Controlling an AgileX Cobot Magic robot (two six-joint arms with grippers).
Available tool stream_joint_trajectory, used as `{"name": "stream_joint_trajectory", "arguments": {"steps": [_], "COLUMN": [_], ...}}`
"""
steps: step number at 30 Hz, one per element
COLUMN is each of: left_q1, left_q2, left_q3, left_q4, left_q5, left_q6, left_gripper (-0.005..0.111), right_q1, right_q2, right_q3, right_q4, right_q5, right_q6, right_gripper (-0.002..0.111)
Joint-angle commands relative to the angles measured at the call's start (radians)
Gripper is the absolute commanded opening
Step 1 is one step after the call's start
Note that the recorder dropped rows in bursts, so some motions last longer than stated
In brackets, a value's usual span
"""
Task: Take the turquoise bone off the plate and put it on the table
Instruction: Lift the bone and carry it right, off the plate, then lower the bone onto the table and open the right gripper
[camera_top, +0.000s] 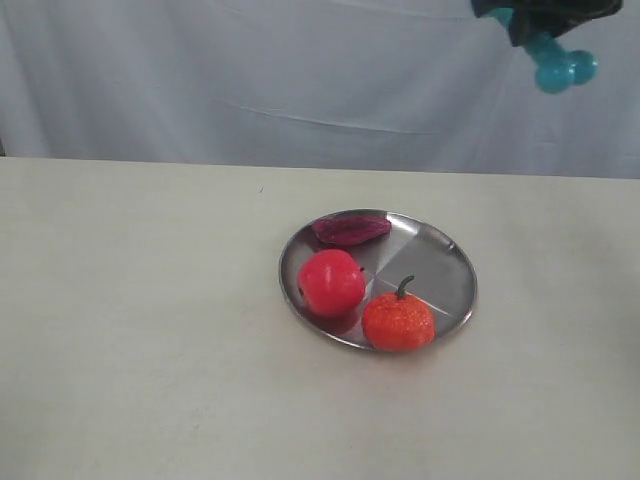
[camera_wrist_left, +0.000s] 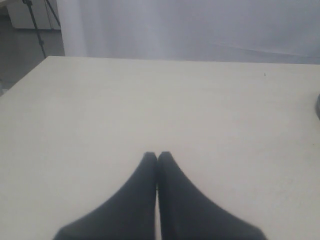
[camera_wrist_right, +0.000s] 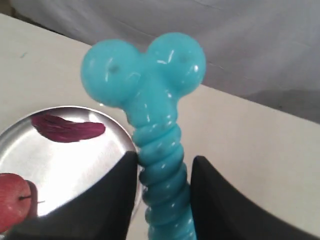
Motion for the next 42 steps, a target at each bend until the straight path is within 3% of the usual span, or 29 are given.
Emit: {"name": "stream_joint_trajectory", "arguments": {"steps": [1,7,12,24,33,42], "left_q1": [0.004,0.004,0.004,0.004,0.004,0.004], "left_q2": [-0.001,-0.001,-0.001,-0.001,-0.001,-0.001], "left_q3": [0.003,0.003,0.003,0.003,0.003,0.003], "left_q4": [0.001,0.001,0.001,0.001,0.001,0.001], "left_q5": [-0.005,-0.005,-0.005,-0.005,-0.005,-0.005], "left_q6": [-0.004,-0.004,-0.004,-0.004,-0.004,-0.004], "left_gripper": [0.0,0.0,0.0,0.0,0.0,0.0], "right_q1": [-0.016,-0.069,-0.086,-0.131,-0.132,-0.129], "right_q2": [-0.051,-0.082,-0.118,-0.02,0.229,0.253], "right_q3": [-0.005,0.032,0.163,0.605,0.642,0.642], "right_q4": [-0.081,-0.01,0.023,-0.018,0.052,0.057], "right_q5": [0.137,0.167,0.164,-0.25,-0.36,-0.376], "right_q6": [0.121,0.128,0.153,0.37,0.39,0.357], "right_gripper": [0.0,0.0,0.0,0.0,0.0,0.001]}}
